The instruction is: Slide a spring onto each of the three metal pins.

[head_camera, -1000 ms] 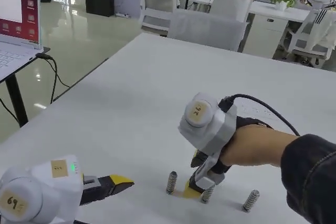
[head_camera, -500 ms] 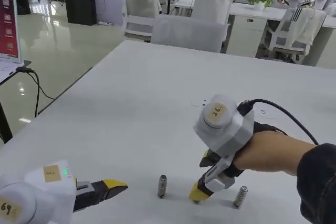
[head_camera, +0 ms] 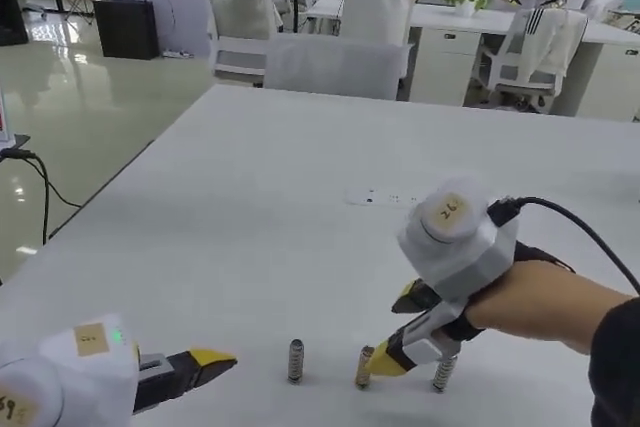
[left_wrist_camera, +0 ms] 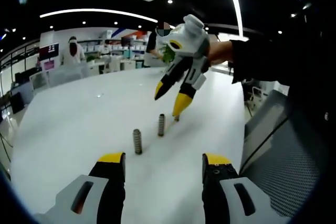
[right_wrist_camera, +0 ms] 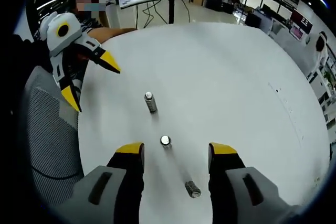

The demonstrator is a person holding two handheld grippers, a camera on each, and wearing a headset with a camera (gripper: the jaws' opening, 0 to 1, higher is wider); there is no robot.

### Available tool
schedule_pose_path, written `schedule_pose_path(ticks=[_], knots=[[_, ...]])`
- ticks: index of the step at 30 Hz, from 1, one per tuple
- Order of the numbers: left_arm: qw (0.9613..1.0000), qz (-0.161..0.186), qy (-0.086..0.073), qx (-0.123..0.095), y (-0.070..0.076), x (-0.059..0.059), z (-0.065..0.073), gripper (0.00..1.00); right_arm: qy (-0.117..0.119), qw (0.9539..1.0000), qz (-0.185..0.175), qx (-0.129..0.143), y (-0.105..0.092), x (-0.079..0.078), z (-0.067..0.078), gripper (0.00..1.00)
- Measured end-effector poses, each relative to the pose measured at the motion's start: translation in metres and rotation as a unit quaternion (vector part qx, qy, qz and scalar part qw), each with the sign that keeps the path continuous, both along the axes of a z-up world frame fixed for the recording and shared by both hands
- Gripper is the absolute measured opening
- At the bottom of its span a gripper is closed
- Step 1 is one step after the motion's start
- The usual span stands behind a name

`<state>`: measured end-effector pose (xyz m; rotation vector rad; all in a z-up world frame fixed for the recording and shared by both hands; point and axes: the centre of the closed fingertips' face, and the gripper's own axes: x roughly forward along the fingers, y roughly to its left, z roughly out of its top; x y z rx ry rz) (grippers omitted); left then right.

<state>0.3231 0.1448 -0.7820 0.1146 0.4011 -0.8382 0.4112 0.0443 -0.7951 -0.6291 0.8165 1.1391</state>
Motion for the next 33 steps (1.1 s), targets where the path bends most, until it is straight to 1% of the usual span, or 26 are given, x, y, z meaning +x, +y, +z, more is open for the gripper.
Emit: schedule_pose_path(ticks=[4,11,14,18,25,33], knots=[[1.0000,-0.001,-0.001,0.001,-0.001,0.003,0.001,0.54,-0.007,0.9996,-0.020,0.021,-0.012,0.002,0.005,0.48],[1.0000,-0.004,-0.002,0.003,-0.005,0.006,0.003,0.54,-0.017,0.9980,-0.046,0.039,-0.033,0.002,0.009,0.49],[1.0000,-0.005,-0.002,0.004,-0.006,0.007,0.003,0.54,-0.020,0.9966,-0.057,0.056,-0.040,0.002,0.013,0.50],[1.0000,-0.005,-0.002,0.005,-0.006,0.008,0.004,0.54,-0.025,0.9954,-0.064,0.067,-0.048,-0.001,0.015,0.53],[1.0000,0.001,-0.005,0.004,-0.003,0.010,0.007,0.55,-0.031,0.9928,-0.074,0.089,-0.063,-0.010,0.016,0.57],[1.0000,0.004,-0.007,0.003,-0.004,0.008,0.007,0.56,-0.031,0.9914,-0.075,0.102,-0.073,-0.026,0.008,0.61]])
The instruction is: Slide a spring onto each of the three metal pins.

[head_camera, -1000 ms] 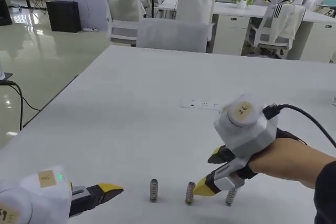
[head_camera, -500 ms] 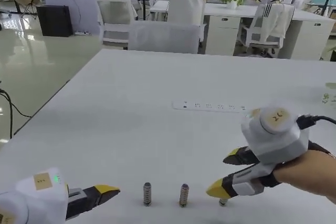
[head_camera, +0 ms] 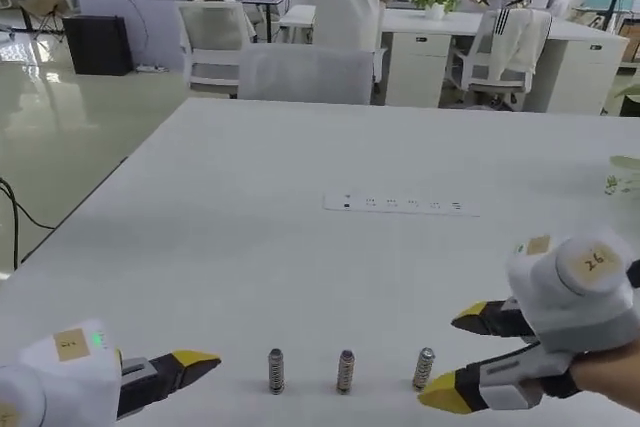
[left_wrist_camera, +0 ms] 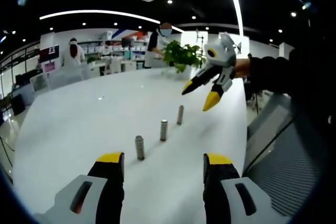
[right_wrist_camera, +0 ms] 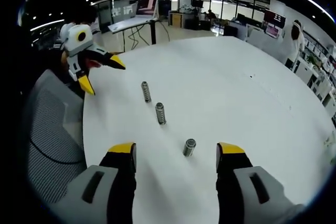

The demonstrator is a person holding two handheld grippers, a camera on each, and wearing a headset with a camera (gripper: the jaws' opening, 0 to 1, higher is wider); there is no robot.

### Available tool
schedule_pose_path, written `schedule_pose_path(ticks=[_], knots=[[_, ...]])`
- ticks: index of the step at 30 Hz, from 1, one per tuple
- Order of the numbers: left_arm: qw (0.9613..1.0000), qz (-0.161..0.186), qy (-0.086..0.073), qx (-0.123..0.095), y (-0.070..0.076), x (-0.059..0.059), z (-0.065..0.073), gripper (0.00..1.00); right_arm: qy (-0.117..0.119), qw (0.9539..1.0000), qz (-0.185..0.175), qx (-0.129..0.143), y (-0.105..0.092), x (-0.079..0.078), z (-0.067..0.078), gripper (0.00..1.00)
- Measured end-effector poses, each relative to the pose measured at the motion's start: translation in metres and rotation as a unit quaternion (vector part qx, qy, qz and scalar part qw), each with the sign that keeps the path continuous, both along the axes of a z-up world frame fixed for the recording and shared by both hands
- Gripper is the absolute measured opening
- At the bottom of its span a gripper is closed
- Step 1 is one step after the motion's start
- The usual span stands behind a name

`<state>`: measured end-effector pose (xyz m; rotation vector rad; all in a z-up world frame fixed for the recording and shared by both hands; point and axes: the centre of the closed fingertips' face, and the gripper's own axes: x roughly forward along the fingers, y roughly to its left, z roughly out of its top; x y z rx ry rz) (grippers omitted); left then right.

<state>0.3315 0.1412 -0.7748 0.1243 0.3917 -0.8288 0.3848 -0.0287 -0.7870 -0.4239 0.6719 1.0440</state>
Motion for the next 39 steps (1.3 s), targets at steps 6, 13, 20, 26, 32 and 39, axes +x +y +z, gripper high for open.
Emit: schedule_pose_path(ticks=[6,13,20,26,32,39], knots=[[1.0000,0.003,-0.003,-0.004,0.001,0.000,0.002,0.56,-0.002,0.9998,-0.008,0.018,-0.005,-0.007,0.000,0.62],[0.9999,0.005,-0.006,-0.009,0.002,-0.002,0.002,0.57,-0.005,0.9991,-0.009,0.041,-0.004,-0.017,-0.002,0.66],[0.9998,0.008,-0.007,-0.016,0.002,-0.005,0.003,0.58,-0.014,0.9977,-0.010,0.066,-0.008,-0.025,-0.004,0.68],[0.9997,0.010,-0.007,-0.021,0.002,-0.006,0.002,0.59,-0.029,0.9961,-0.008,0.083,-0.011,-0.032,-0.007,0.71],[0.9995,0.014,-0.004,-0.027,0.004,-0.008,-0.002,0.59,-0.032,0.9954,-0.015,0.089,-0.012,-0.034,-0.011,0.74],[0.9991,0.023,0.003,-0.035,0.007,-0.009,-0.010,0.60,-0.039,0.9944,-0.018,0.097,-0.014,-0.035,-0.014,0.76]])
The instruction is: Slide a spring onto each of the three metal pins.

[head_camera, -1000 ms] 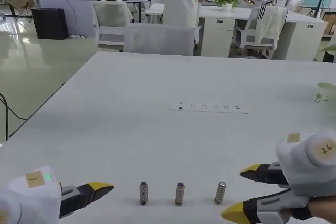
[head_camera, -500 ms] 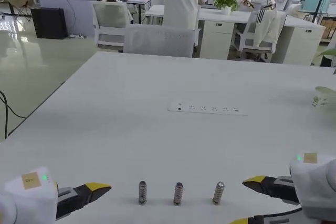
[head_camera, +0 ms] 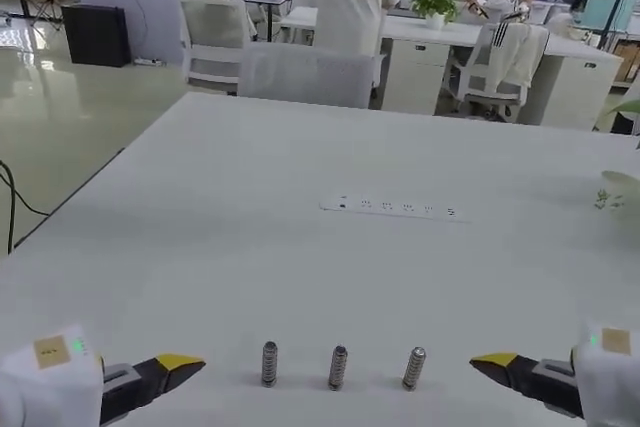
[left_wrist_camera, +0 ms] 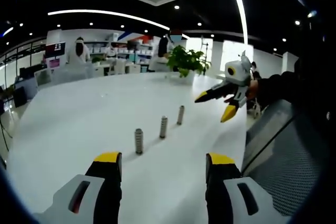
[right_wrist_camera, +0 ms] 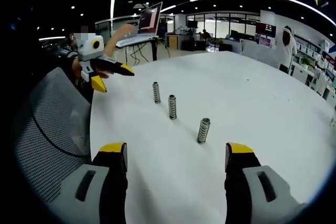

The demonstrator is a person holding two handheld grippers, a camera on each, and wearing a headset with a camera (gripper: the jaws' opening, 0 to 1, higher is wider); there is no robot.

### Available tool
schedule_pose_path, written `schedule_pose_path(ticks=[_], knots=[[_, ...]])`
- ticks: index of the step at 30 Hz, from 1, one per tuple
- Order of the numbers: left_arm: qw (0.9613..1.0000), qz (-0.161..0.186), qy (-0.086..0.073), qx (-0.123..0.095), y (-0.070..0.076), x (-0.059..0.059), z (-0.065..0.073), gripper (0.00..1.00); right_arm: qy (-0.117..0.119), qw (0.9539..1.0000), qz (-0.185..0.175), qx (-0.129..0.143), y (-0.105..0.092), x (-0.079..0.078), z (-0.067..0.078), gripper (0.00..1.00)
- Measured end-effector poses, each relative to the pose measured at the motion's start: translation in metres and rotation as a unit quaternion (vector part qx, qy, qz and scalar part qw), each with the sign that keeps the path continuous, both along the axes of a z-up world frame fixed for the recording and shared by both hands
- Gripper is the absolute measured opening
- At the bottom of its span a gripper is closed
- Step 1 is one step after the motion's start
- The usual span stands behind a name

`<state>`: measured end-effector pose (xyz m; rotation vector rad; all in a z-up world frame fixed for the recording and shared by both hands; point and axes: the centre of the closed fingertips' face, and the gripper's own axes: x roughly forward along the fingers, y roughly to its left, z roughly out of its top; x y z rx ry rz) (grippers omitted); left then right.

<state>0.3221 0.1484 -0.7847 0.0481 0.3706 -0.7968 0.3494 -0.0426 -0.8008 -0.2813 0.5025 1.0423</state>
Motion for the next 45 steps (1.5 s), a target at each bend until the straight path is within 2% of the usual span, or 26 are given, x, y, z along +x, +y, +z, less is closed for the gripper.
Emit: schedule_pose_path(ticks=[5,13,23,39,45], knots=[[0.9999,0.008,0.005,-0.008,0.005,0.000,-0.005,0.60,-0.003,0.9998,-0.003,0.020,0.001,0.001,0.001,0.79],[0.9998,0.011,0.008,-0.011,0.005,0.003,-0.009,0.61,0.005,0.9997,-0.014,0.021,-0.003,0.001,-0.005,0.79],[0.9999,0.005,0.014,-0.009,0.002,0.003,-0.014,0.61,0.004,0.9993,-0.024,0.027,-0.006,0.004,-0.002,0.79],[0.9998,0.011,0.012,-0.005,0.004,-0.001,-0.010,0.61,0.005,0.9993,-0.022,0.029,-0.003,0.003,0.000,0.79],[0.9999,0.010,0.006,-0.006,0.005,0.001,-0.005,0.61,0.004,0.9993,-0.023,0.029,-0.003,0.003,0.001,0.79]])
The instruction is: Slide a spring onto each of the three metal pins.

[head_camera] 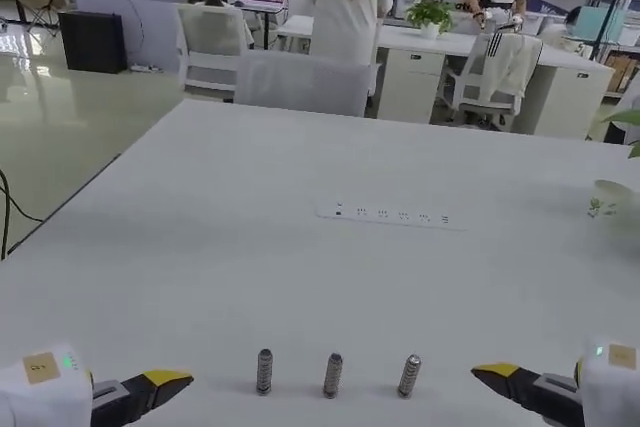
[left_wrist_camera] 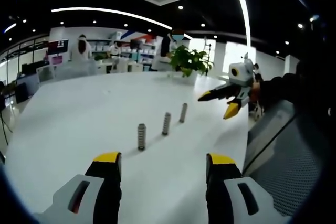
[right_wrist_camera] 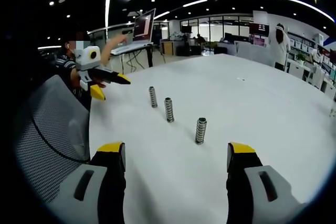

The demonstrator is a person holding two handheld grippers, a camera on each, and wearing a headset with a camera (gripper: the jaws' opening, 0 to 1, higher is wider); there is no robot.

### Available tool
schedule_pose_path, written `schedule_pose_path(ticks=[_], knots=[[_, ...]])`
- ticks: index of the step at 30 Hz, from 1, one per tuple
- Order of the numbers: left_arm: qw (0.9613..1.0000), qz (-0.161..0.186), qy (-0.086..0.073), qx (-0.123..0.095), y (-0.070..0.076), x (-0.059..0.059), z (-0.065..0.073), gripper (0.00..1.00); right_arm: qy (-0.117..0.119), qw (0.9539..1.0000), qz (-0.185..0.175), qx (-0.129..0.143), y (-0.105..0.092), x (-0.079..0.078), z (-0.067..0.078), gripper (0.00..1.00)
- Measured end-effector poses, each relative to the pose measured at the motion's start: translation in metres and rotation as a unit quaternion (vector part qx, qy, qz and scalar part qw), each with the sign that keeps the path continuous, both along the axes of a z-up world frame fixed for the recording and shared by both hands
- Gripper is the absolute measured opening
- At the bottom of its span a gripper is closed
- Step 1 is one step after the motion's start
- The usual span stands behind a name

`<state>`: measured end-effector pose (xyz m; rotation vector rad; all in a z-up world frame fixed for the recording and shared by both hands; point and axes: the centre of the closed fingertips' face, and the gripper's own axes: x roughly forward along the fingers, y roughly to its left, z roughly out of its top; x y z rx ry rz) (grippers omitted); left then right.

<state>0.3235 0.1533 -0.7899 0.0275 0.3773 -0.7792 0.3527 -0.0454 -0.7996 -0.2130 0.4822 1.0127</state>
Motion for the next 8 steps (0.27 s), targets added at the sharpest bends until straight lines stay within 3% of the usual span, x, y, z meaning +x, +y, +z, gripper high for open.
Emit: schedule_pose_path(ticks=[8], knots=[[1.0000,0.000,0.000,0.001,0.0002,0.0020,-0.0003,0.60,0.003,1.0000,-0.002,0.000,-0.0008,0.0008,-0.0013,0.79]])
